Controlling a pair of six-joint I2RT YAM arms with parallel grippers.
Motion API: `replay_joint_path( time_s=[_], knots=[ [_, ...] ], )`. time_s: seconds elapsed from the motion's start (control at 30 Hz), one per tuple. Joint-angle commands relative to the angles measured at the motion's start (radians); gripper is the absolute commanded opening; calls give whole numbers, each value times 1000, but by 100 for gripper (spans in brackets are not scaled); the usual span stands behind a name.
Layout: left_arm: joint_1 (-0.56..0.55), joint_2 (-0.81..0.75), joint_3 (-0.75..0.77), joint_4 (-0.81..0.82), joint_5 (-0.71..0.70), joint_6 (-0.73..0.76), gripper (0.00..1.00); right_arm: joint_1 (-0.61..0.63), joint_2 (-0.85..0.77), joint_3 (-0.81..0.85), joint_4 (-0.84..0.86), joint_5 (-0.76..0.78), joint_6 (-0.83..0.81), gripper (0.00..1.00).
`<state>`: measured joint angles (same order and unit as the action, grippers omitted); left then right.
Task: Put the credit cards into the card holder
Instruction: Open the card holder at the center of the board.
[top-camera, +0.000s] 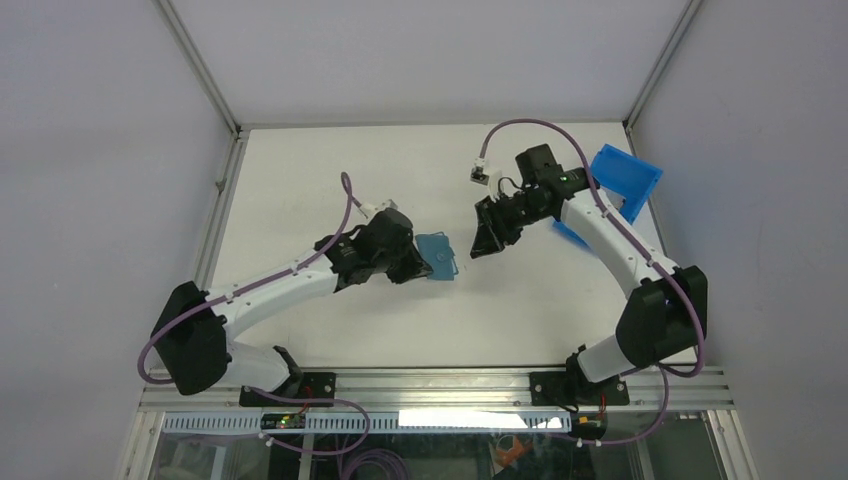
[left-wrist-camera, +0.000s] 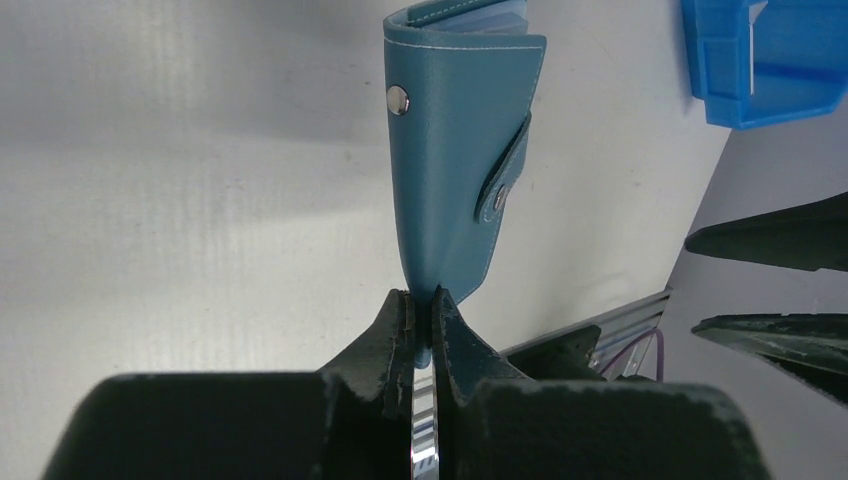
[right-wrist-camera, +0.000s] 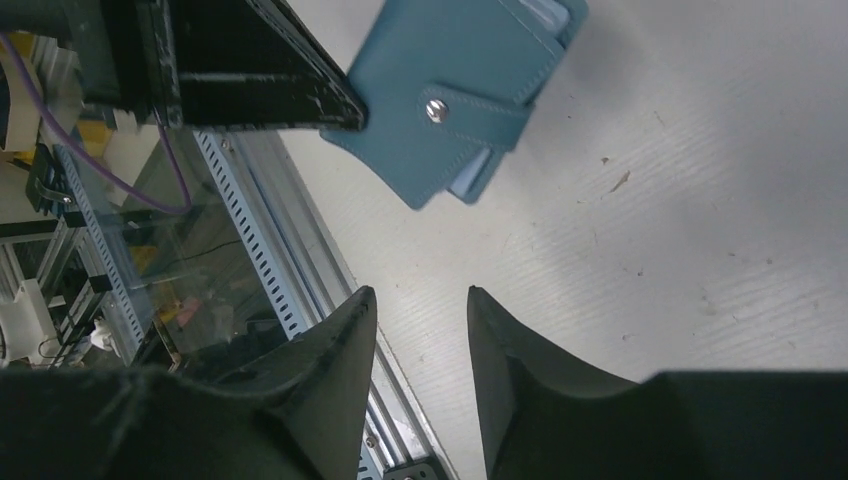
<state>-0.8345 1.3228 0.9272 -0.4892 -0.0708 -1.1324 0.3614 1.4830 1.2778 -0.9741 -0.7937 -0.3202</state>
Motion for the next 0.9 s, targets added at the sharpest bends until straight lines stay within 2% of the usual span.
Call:
replay_joint_path(
  time_s=[0.0,0.23,0.47,0.53,0.7,0.77,0.87],
  knots=[
    [-59,70,106,44,-63,-87,0,90,14,44,72,76,84,42],
    [-92,148,205,31,-32,-101,0,165,47,40,143,302,166,44],
    [-100,180,251,22,-8,-98,0,244,143,108,114,491,148,44],
    [-100,184,256,22,-2,-91,0,250,152,116,115,509,154,45],
    [-101,202,269,23,33,-79,0,252,170,153,111,532,152,53],
    [-101,206,273,29,47,-66,0,252,183,167,105,515,150,51],
    [-100,200,271,41,53,-44,0,252,199,171,95,515,146,40]
  ],
)
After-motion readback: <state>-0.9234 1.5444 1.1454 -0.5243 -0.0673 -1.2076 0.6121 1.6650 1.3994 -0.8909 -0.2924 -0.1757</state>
